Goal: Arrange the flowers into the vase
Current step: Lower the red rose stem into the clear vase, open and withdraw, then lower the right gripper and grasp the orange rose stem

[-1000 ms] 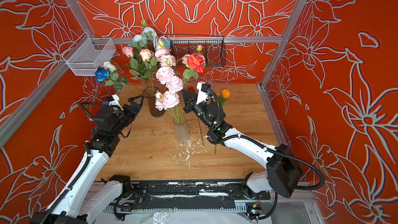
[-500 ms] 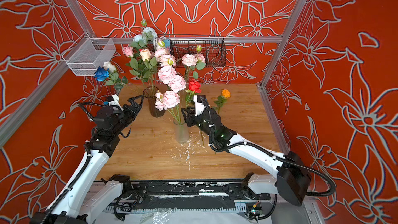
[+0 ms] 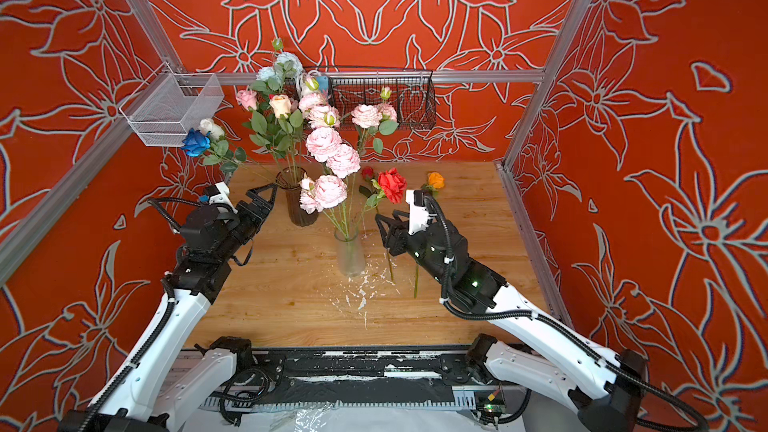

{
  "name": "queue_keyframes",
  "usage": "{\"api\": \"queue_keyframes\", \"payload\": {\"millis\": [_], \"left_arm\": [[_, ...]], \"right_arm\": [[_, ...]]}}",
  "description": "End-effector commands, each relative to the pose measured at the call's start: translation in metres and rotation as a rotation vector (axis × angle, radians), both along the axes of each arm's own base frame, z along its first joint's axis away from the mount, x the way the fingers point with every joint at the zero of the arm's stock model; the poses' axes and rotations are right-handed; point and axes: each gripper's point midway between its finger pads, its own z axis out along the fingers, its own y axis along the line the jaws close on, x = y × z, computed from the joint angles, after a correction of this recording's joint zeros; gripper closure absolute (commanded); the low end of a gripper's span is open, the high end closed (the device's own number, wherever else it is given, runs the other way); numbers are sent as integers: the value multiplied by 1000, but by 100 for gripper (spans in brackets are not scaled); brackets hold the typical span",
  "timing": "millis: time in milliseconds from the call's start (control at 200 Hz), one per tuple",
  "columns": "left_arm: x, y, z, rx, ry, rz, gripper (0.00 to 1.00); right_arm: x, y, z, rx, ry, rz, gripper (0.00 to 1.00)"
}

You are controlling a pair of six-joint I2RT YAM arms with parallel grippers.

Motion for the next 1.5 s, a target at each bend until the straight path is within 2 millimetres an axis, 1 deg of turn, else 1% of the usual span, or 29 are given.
{"api": "queue_keyframes", "payload": {"millis": [0, 105, 265, 350, 405, 495, 545, 600, 716, 786, 806, 876, 946, 986, 1071, 1191, 1321, 1431, 1496], "left_arm": [[-5, 5, 13, 15, -44, 23, 1], [-6, 6, 15, 17, -49, 30, 0], [-5, 7, 12, 14, -38, 33, 0], [-4, 5, 11, 6, -29, 24, 0], [-3, 4, 9, 1, -23, 18, 0], [0, 0, 3, -10, -2, 8, 1], [2, -4, -2, -19, 16, -8, 2], [4, -11, -8, -30, 37, -36, 2], [9, -37, -18, -51, 82, -127, 3], [10, -49, -23, -52, 120, -172, 3], [9, -51, -22, -55, 122, -182, 3], [8, -53, -20, -67, 126, -194, 3], [9, -53, -23, -71, 131, -190, 3], [8, -51, -21, -70, 122, -182, 3], [5, -48, -18, -68, 102, -163, 3], [4, -45, -15, -60, 89, -155, 3], [3, -44, -12, -66, 83, -155, 3], [4, -41, -11, -70, 79, -146, 3], [4, -39, -11, -70, 78, -140, 3]], "right_arm": [[-1, -37, -31, -111, 46, -141, 43], [-1, -65, -51, -161, 83, -234, 41], [10, -91, -85, -195, 202, -286, 41], [21, -105, -101, -197, 277, -314, 41], [28, -112, -113, -233, 326, -339, 41], [43, -117, -132, -297, 410, -355, 41], [54, -122, -141, -320, 453, -381, 41], [68, -124, -151, -343, 505, -390, 41], [100, -130, -175, -379, 636, -408, 43], [121, -124, -191, -378, 701, -370, 44], [126, -122, -195, -382, 718, -360, 45], [142, -117, -217, -407, 799, -333, 47], [155, -114, -239, -420, 858, -332, 51], [162, -115, -255, -429, 893, -345, 54], [174, -111, -274, -434, 930, -346, 57], [186, -111, -293, -466, 979, -360, 61], [188, -118, -309, -495, 1011, -401, 67], [184, -121, -319, -489, 1028, -407, 79], [182, -122, -319, -472, 1026, -410, 91]]}}
